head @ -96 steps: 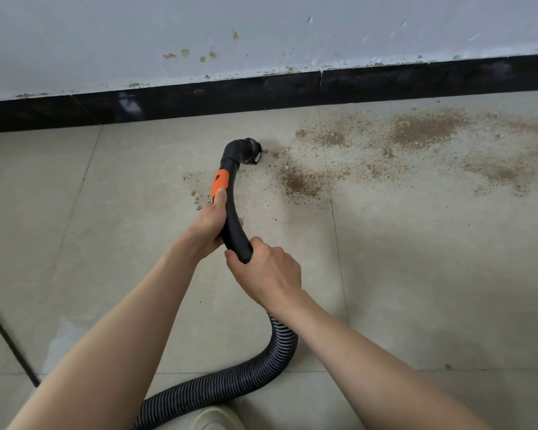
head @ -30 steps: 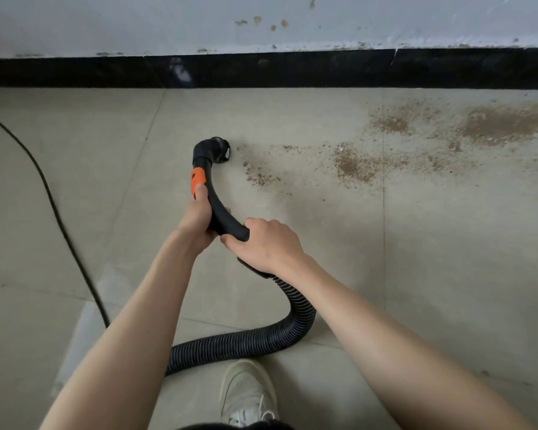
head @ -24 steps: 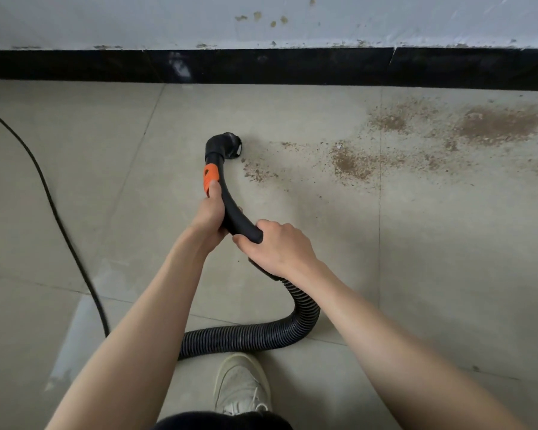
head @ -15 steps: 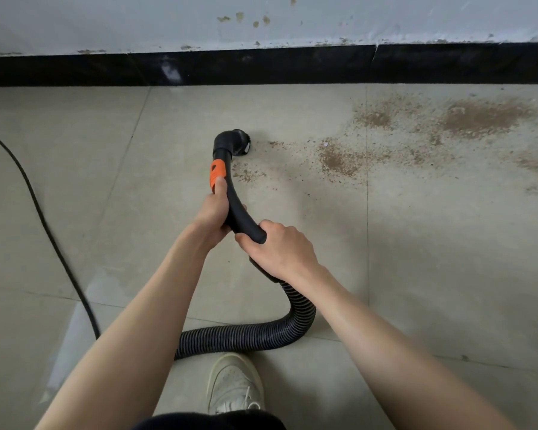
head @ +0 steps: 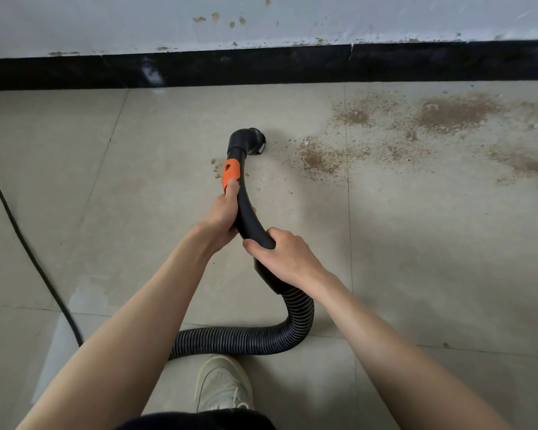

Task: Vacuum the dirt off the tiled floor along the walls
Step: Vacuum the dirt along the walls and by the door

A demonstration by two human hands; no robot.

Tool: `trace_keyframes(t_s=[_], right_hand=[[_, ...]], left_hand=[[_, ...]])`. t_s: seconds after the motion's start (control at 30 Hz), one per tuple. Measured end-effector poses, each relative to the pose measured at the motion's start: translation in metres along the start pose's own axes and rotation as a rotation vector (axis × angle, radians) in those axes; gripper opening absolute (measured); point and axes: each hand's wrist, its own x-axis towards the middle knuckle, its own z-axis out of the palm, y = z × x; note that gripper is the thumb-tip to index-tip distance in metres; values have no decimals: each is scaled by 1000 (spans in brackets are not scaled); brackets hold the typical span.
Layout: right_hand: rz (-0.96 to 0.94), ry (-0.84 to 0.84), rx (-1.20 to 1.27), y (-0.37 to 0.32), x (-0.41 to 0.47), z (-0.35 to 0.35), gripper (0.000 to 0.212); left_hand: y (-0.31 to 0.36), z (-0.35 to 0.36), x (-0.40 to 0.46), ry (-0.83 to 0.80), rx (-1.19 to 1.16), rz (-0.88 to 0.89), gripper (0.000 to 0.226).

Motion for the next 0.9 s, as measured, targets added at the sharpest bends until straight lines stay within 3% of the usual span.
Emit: trace_keyframes(t_s=[0.37,0.67,0.9], right_hand=[[9,-34,188,10,1,-10,32],[45,67,19,6,1,-20,34],[76,91,45,8,4,-39,30]], left_hand=[[5,20,4,-148,43,4,41],[2,29,15,-260,-90,-67,46],[16,51,21,-247,16,-58,48]])
